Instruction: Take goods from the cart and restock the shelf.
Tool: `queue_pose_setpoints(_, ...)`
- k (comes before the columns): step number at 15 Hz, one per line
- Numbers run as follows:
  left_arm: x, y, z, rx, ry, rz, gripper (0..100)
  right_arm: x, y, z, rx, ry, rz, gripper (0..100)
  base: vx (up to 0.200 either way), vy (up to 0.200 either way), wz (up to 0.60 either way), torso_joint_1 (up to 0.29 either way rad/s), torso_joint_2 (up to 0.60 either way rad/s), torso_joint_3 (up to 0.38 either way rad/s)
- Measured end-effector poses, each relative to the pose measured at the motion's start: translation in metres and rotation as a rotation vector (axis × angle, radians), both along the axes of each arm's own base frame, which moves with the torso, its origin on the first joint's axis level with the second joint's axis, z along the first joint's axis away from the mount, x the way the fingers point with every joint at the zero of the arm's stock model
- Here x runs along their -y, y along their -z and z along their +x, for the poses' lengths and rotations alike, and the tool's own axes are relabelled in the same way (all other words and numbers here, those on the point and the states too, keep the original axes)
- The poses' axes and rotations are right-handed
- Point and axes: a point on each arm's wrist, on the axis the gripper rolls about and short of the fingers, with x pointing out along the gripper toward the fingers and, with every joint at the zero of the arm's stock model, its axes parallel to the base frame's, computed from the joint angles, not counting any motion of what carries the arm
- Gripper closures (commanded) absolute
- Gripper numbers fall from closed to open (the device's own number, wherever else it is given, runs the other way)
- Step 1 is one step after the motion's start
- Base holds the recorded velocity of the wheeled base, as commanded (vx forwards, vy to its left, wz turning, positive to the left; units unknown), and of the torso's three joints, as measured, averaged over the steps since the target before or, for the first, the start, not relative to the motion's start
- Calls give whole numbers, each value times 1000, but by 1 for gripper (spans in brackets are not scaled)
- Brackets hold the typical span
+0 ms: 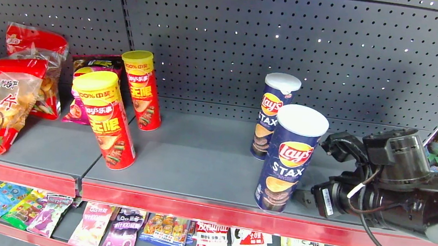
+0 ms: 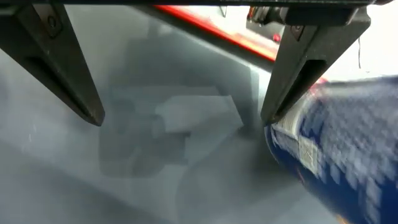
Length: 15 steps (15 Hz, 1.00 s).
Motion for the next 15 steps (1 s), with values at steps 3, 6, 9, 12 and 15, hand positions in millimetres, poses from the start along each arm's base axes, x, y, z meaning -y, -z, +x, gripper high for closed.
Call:
queue_pose_setpoints(3, 0, 0, 0, 0, 0, 0, 0, -3, 3, 2, -6, -8, -4, 0, 0, 0, 0, 0, 0, 0)
queue_pose_setpoints(6, 0, 0, 0, 0, 0, 0, 0, -6, 4, 3, -10, -13, -5, 0, 0, 0, 0, 0, 0, 0)
queue_pose_setpoints(9, 0, 0, 0, 0, 0, 0, 0, -9, 2, 5, -2, -21, -1, 0, 0, 0, 0, 0, 0, 0)
queue_pose_setpoints(12, 0, 0, 0, 0, 0, 0, 0, -15, 1, 5, 8, -24, -8, 0, 0, 0, 0, 0, 0, 0)
queue_pose_setpoints(15, 0, 0, 0, 0, 0, 0, 0, -19, 1, 6, 9, -33, -9, 0, 0, 0, 0, 0, 0, 0)
